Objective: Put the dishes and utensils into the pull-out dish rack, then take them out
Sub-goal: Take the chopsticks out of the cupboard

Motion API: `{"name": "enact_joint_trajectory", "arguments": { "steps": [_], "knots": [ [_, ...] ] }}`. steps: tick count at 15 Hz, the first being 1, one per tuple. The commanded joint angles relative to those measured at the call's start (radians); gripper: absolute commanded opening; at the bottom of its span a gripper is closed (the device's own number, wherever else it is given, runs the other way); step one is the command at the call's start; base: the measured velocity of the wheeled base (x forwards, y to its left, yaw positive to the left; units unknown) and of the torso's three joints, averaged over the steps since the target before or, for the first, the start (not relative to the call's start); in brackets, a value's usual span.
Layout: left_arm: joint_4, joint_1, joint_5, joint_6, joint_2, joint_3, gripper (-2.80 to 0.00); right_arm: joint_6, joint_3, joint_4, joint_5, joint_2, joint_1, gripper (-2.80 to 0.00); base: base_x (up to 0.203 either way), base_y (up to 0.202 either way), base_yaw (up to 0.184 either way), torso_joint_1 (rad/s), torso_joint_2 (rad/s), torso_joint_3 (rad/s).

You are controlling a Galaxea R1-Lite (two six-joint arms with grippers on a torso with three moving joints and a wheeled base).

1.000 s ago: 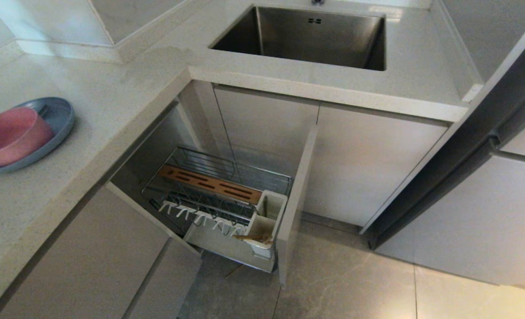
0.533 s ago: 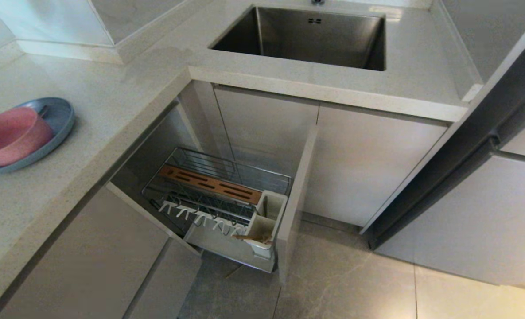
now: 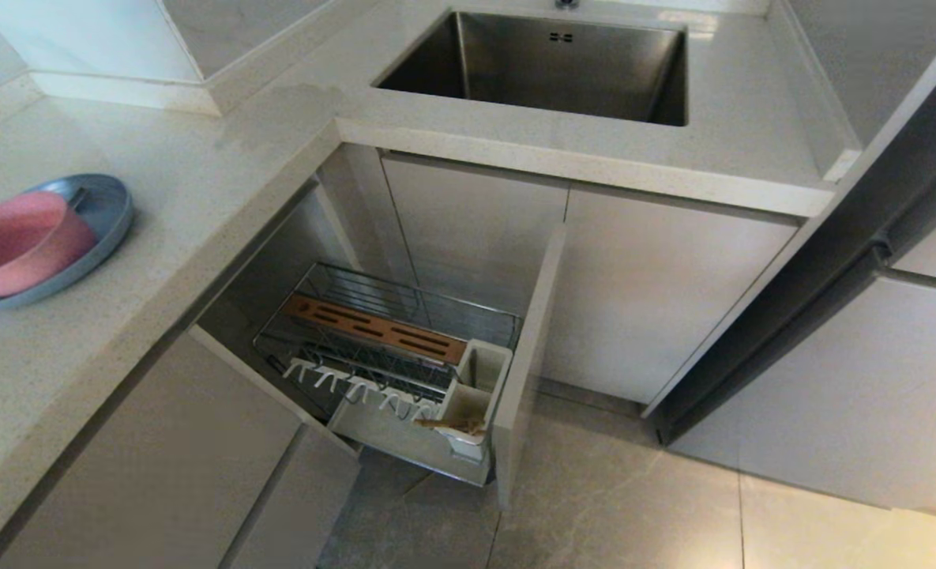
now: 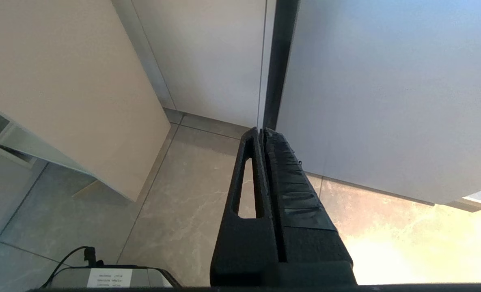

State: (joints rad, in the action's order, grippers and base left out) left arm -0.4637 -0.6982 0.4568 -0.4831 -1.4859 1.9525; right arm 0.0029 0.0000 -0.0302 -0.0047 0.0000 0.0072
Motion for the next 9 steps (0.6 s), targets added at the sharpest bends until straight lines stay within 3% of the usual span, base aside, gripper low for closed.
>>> {"name": "enact_joint_trajectory", "arguments": {
  "steps": [1, 4, 6, 9],
  "knots": [
    [-0.039, 0.132, -0.037, -0.003, 0.077, -0.006, -2.8, 0.0, 0.008, 0.0, 0.0, 0.0, 0.0, -2.8, 0.0, 0.0, 0.0, 0.0, 0.0, 0.0],
    [-0.188, 0.454, -0.151, -0.003, 0.13, -0.034, -2.8, 0.0, 0.009, 0.0, 0.0, 0.0, 0.0, -2.8, 0.0, 0.0, 0.0, 0.0, 0.0, 0.0],
    [-0.307, 0.631, -0.203, -0.004, 0.154, -0.085, -2.8, 0.0, 0.009, 0.0, 0.0, 0.0, 0.0, -2.8, 0.0, 0.0, 0.0, 0.0, 0.0, 0.0],
    [-0.442, 0.766, -0.235, -0.003, 0.171, -0.249, -2.8, 0.0, 0.008, 0.0, 0.0, 0.0, 0.0, -2.8, 0.0, 0.0, 0.0, 0.0, 0.0, 0.0]
  ]
}}
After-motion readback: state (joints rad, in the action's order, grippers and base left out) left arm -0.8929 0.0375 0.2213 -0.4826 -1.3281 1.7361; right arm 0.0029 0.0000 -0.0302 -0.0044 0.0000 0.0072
